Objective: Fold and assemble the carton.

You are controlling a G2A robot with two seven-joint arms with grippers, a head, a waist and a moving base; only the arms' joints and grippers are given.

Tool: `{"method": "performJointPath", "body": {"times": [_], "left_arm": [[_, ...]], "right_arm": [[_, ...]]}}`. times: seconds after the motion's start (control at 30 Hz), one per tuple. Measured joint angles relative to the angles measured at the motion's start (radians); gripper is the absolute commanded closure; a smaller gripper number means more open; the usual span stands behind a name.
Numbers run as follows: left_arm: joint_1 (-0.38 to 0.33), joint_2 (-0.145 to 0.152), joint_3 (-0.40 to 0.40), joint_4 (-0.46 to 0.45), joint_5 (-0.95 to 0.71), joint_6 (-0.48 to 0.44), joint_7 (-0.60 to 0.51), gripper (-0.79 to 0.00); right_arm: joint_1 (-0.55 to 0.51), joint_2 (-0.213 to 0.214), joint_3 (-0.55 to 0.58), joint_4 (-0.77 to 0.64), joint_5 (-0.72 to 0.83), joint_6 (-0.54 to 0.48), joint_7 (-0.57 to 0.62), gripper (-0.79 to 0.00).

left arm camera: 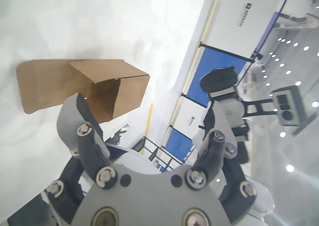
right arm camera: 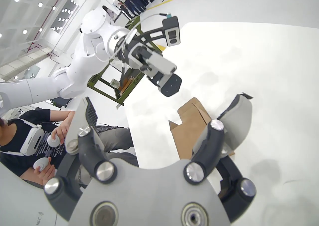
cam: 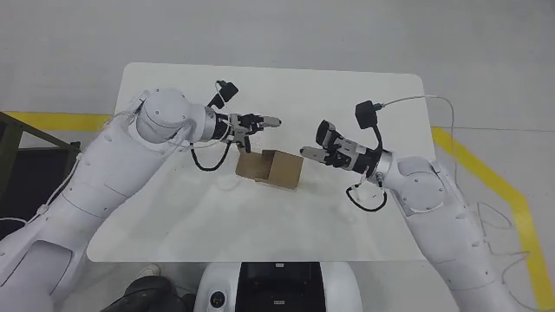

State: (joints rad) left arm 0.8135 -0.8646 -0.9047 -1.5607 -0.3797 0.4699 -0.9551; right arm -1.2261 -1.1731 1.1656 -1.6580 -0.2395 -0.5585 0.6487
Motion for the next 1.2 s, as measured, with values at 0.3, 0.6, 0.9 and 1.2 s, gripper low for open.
{"method": "performJointPath", "body": {"times": [0.3, 0.6, 0.9, 1.2], "left_arm": [[0.181, 0.045, -0.245, 0.037, -0.182, -0.229, 0.002, -0.785], [0.324, 0.07, -0.411, 0.01, -0.206, -0.437, -0.001, -0.785], [0.42, 0.084, -0.514, -0.015, 0.018, -0.595, 0.163, -0.785], [0.53, 0.088, -0.605, -0.051, 0.234, -0.777, 0.364, -0.785]], "right_arm": [[-0.031, -0.017, -0.114, -0.111, -0.319, 0.249, -0.133, -0.785], [-0.082, -0.033, -0.216, -0.21, -0.552, 0.539, -0.158, -0.785], [-0.088, -0.042, -0.268, -0.27, -0.611, 0.615, -0.068, -0.785], [-0.081, -0.045, -0.264, -0.306, -0.584, 0.619, -0.009, -0.785]]}}
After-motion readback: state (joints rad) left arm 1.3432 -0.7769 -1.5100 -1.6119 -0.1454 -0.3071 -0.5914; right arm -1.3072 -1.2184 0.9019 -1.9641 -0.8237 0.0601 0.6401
